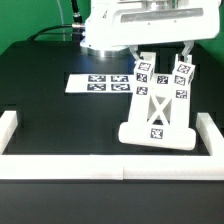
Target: Assemble chair
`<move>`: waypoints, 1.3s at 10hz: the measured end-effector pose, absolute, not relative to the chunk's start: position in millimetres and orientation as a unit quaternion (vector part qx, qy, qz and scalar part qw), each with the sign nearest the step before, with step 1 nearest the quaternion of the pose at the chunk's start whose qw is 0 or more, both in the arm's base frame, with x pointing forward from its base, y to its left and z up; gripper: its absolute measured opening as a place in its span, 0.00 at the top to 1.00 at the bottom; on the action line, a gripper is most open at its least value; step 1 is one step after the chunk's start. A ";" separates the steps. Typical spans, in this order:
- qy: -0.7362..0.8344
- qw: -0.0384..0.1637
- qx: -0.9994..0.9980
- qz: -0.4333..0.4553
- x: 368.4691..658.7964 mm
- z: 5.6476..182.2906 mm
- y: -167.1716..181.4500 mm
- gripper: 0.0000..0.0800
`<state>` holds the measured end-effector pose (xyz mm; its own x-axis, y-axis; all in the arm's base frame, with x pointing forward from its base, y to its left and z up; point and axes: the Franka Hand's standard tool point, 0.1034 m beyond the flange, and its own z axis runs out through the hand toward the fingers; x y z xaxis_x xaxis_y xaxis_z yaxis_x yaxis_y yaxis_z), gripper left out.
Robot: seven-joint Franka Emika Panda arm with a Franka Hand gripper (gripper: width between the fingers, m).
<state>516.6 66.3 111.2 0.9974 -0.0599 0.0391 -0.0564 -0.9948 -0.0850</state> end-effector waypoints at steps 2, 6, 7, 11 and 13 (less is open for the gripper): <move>0.026 0.041 -0.998 -0.028 515.2 110.3 69.7 0.19; 0.025 0.042 -0.998 -0.029 515.0 110.6 72.7 0.19; 0.025 0.042 -0.998 -0.029 515.0 110.6 72.7 0.19; 0.039 0.034 -0.995 -0.090 499.9 108.7 78.8 0.19; 0.038 0.028 -0.991 -0.124 497.8 106.9 84.8 0.19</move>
Offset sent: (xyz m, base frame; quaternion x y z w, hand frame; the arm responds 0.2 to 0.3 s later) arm -0.0071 0.0183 -0.0008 0.0134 -0.0136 0.0106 0.9998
